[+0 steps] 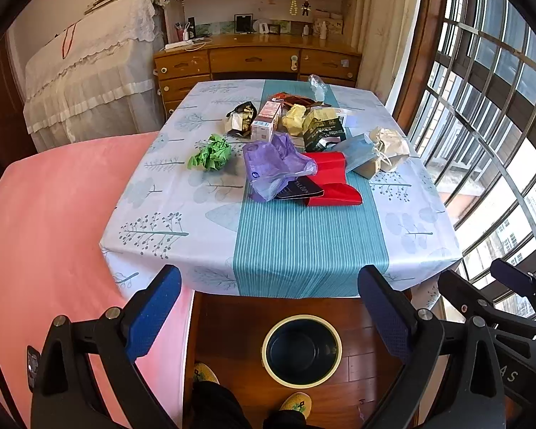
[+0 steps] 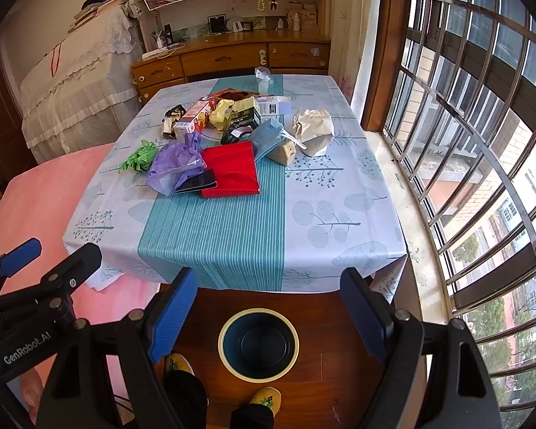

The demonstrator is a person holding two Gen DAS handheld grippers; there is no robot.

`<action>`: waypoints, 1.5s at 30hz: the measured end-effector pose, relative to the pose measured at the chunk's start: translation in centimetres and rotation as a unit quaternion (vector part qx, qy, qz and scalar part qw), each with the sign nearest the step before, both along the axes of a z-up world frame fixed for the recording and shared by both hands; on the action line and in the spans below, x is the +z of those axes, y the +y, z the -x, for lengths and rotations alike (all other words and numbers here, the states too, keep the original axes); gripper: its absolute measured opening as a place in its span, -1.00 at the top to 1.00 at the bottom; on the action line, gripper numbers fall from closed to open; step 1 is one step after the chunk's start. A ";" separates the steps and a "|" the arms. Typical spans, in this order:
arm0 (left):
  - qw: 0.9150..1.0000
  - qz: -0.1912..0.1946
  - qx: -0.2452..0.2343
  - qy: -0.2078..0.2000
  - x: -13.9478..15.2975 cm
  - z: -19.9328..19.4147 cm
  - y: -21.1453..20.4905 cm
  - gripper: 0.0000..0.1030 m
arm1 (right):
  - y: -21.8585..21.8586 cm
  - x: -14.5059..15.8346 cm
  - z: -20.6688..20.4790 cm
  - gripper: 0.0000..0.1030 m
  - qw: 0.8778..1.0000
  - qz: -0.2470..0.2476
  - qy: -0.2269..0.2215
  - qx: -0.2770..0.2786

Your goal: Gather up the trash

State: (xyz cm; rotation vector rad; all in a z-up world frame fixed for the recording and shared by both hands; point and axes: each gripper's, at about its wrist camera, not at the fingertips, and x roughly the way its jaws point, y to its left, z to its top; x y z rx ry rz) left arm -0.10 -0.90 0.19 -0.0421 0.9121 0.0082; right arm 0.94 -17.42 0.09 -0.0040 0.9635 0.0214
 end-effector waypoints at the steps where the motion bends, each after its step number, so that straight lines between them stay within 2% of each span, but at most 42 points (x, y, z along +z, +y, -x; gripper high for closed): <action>1: 1.000 0.000 0.000 0.000 0.0 0.0 0.0 -0.90 | 0.0 0.0 0.0 -0.61 1.000 0.000 0.000 0.000; 45: 1.000 -0.004 0.014 0.001 -0.4 -0.6 0.4 -0.90 | 0.6 -0.2 -0.9 -0.55 1.000 0.010 -0.003 0.019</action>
